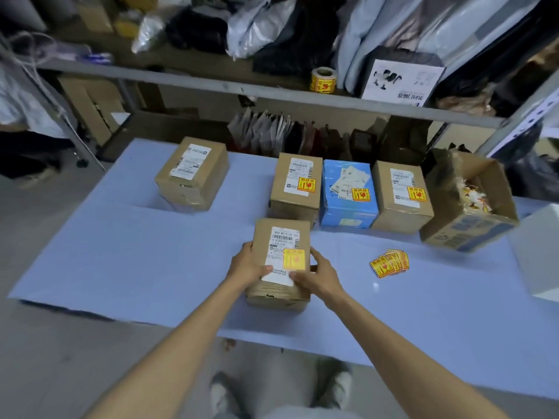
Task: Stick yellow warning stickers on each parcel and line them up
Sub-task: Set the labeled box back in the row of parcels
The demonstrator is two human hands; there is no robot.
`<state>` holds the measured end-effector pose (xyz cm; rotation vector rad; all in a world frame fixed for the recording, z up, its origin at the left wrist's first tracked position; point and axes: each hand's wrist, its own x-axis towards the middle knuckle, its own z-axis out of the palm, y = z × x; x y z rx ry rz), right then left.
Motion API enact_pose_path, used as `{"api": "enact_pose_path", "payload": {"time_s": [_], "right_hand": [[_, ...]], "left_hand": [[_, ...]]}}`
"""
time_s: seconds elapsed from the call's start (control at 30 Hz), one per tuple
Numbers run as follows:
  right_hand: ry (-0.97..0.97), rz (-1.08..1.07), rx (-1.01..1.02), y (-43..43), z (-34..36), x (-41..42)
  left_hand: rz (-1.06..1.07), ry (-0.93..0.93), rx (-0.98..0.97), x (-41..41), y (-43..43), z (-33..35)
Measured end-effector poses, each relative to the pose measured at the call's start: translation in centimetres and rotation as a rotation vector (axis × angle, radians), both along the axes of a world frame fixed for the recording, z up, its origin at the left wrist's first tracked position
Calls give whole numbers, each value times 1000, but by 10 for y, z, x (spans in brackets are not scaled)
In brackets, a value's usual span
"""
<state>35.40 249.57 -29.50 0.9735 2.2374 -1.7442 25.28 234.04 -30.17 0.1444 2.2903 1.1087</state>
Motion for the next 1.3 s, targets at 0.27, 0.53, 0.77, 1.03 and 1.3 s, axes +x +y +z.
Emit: {"api": "enact_pose_path", "payload": {"time_s": [0.27, 0.53, 0.77, 1.03, 1.3], "right_hand": [[103, -42, 4, -91, -9, -50], [131, -50, 8, -84, -2, -117], [95, 16, -23, -63, 1, -189], [95, -16, 56, -38, -6, -242], [49, -43, 232, -27, -12, -268]], "left_hand": [[71, -57, 162, -44, -95, 5], [72, -12, 157, -111, -79, 13], [47, 12, 131, -172, -50, 21], [42, 14, 83, -224, -15, 17], [-8, 32, 72, -250, 0, 1]]}}
